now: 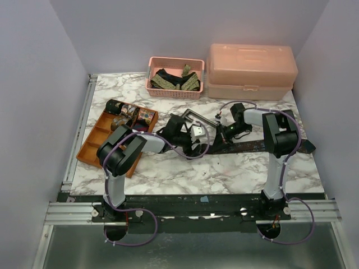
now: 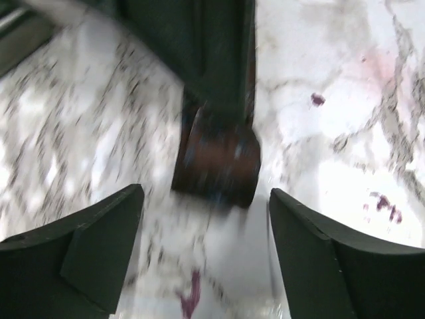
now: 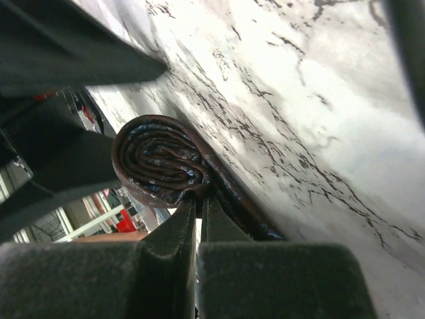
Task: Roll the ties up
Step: Roll the tie at the center of the board.
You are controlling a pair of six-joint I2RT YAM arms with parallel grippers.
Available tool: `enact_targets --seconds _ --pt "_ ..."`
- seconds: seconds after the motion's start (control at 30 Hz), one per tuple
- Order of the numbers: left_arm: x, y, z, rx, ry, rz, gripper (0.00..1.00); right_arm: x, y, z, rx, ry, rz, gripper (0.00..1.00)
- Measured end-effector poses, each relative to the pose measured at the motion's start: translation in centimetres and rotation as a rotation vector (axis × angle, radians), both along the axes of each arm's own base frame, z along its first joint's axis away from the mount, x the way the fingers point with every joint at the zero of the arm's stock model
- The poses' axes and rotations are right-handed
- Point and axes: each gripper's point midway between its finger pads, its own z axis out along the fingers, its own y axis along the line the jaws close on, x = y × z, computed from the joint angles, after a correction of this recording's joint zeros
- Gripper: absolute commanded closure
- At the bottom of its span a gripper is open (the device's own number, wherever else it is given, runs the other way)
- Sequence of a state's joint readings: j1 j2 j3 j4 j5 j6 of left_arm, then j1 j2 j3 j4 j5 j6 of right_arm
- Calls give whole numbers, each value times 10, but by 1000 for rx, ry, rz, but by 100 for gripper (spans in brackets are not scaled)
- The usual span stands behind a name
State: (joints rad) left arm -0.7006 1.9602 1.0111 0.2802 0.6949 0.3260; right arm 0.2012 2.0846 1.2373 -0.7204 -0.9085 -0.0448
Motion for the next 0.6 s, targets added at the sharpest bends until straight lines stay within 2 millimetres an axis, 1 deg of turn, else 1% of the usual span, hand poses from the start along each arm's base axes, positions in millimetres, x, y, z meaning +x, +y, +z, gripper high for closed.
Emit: enact_targets --seconds 0.1,0.13,0.2,0.33,0.47,0.5,0.6 --pt "-1 21 2 -66 7 48 18 0 -2 -2 -17 11 -1 100" --pt "1 24 2 -88 4 60 19 0 -2 -3 -20 18 -1 100" --pt "1 24 2 -111 -4 65 20 0 -2 -3 -25 34 0 100" --pt "0 14 1 -160 -43 49 27 0 -3 -4 -38 71 1 100" --pt "2 -4 -1 -210 -102 16 36 0 -3 -5 -51 127 4 100" --pt "2 -8 -2 -222 -111 7 40 0 -3 -5 -53 138 7 100" --pt "3 -21 -2 -253 -127 -16 58 1 -4 -4 -59 141 20 100"
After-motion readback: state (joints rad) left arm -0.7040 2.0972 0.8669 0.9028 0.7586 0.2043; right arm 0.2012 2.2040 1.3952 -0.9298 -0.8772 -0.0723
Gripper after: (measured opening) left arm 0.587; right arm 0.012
